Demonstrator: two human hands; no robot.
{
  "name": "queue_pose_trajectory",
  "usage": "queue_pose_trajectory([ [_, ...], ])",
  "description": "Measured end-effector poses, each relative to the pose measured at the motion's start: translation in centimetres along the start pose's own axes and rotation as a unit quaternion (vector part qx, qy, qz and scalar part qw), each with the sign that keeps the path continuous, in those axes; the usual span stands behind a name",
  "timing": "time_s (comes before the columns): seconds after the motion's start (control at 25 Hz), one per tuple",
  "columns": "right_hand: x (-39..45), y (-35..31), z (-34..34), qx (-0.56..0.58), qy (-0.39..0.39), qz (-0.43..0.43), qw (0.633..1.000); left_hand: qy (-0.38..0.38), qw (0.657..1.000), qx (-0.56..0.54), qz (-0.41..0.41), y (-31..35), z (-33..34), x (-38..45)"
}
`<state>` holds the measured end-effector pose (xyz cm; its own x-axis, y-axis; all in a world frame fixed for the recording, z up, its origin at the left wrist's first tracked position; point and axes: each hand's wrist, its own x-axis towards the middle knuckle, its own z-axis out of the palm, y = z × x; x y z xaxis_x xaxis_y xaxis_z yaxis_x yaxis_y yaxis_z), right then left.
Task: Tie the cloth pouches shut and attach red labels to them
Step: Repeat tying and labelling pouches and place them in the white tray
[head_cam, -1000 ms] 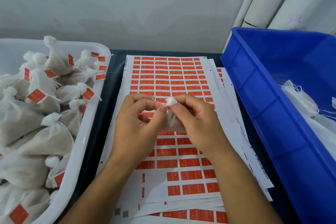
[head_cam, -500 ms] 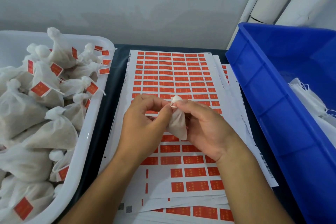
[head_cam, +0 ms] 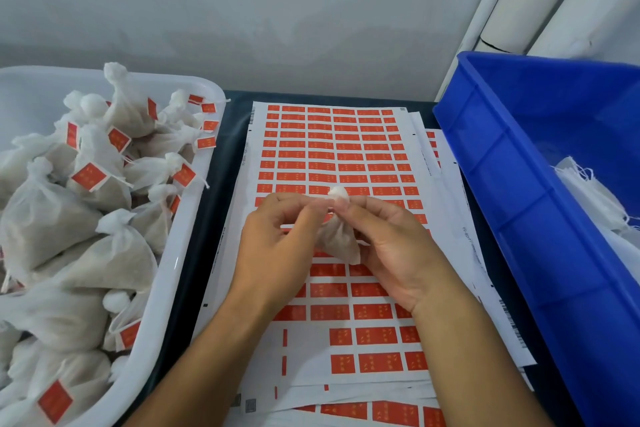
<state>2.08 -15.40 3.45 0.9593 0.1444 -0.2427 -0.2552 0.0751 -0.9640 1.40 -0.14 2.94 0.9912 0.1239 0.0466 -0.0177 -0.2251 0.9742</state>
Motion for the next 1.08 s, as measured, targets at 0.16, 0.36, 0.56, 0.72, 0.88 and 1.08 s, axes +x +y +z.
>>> queue_pose_trajectory([
  [0.16, -0.2, 0.2, 0.4, -0.091, 0.021, -0.046, 0.995, 0.005, 1.000, -0.012, -0.020, 0.2, -0.1, 0.1],
  [0.36, -0.3, 0.1, 0.8, -0.177, 0.055, -0.131, 0.974, 0.051, 0.998, -0.018, -0.022, -0.1, -0.3, 0.5],
  [0.56, -0.3, 0.4, 1.4, -0.253, 0.051, -0.182, 0.949, 0.076, 0.996, -0.047, 0.002, -0.2, -0.9, 0.6],
  [0.72, -0.4, 0.4, 1.7, -0.293, 0.042, -0.198, 0.934, 0.108, 0.992, -0.032, 0.052, 0.0, -0.9, 0.4],
  [0.88, -0.2, 0.4, 1.7, -0.317, 0.065, -0.195, 0.926, 0.142, 0.986, -0.022, 0.085, 0.1, -1.2, 0.4],
  [1.08, 0.1, 0.7, 1.3, -0.353, 0.065, -0.189, 0.914, 0.135, 0.989, -0.026, 0.052, -0.2, -1.0, 0.5],
])
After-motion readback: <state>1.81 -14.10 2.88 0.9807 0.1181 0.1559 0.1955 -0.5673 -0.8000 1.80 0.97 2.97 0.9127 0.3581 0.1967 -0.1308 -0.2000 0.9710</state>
